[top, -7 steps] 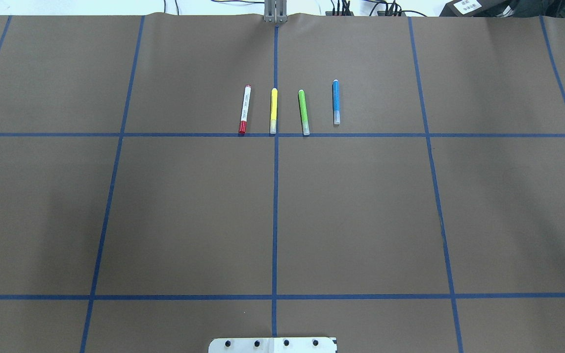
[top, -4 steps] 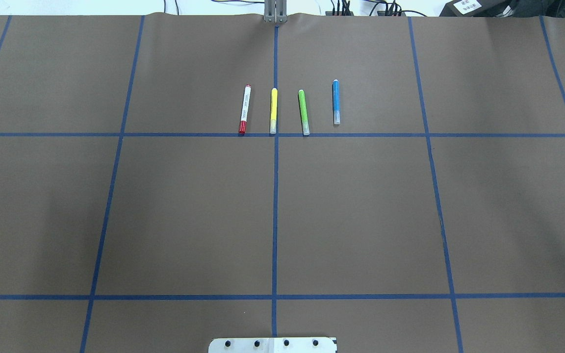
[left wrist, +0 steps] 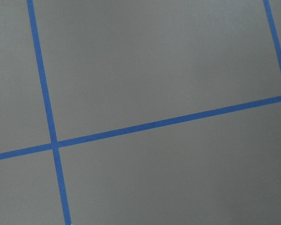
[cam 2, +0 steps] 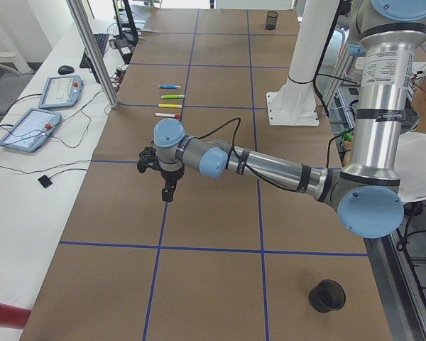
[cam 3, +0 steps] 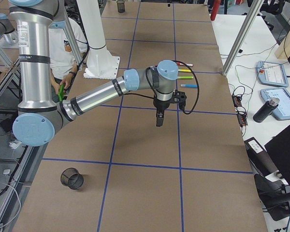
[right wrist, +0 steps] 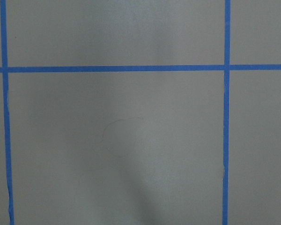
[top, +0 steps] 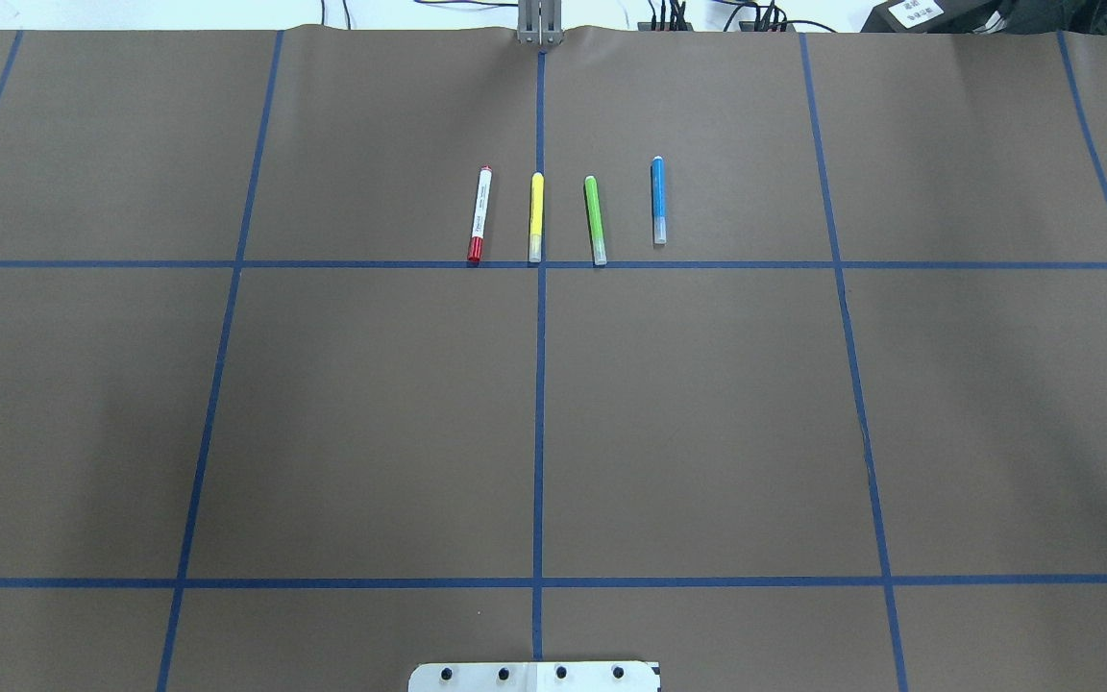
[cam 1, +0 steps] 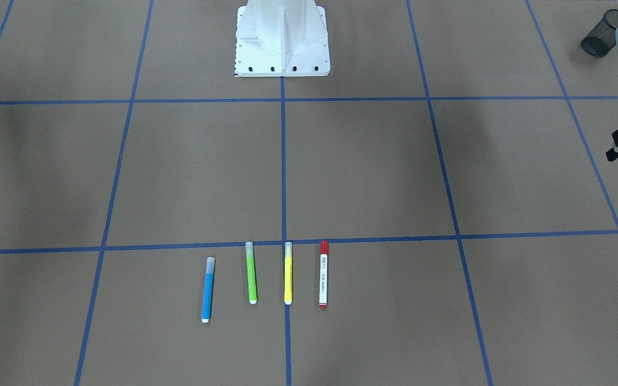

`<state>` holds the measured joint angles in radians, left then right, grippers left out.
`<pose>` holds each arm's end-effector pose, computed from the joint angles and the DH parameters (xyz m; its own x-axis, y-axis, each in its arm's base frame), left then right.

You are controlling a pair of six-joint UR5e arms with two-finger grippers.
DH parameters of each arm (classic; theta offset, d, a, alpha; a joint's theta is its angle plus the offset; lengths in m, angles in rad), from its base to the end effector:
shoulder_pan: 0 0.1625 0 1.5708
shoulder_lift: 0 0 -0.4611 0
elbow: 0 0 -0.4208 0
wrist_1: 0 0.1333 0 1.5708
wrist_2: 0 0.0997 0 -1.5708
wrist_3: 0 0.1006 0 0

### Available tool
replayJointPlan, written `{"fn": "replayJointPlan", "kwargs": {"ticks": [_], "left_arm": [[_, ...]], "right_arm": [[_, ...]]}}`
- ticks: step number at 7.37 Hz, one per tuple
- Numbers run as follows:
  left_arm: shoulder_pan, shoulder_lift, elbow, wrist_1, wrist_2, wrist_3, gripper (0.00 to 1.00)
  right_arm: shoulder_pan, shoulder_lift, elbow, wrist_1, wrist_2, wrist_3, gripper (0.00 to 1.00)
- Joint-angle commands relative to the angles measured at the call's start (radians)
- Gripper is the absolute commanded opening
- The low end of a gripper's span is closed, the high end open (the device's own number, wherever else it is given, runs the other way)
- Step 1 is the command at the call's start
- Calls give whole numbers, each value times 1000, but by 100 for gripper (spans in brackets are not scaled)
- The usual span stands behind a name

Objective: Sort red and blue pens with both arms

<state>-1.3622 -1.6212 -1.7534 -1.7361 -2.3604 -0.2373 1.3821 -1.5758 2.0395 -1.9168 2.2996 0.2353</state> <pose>0.0538 -0.5529 0.5525 0.6590 0.1916 -0.7273 -0.0370 0.9741 0.2231 -0.0253 -0.4858 0.4982 0.7417 0.0166 0.6705 0.0137 0.9991 -0.0400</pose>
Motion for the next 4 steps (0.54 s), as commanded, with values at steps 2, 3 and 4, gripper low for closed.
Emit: {"fn": "replayJointPlan", "kwargs": {"ticks": [2, 3, 4], "left_arm": [[-2, 6, -1, -19, 4, -43, 100], [-2, 6, 5, -20, 6, -40, 100], [0, 1, 8, -22, 6, -53, 100]], "right_arm": [[0, -1, -4, 1, 0, 1, 100], [-2, 2, -2, 2, 4, 1, 100], [-2, -3, -5, 42, 4, 4, 100]]}}
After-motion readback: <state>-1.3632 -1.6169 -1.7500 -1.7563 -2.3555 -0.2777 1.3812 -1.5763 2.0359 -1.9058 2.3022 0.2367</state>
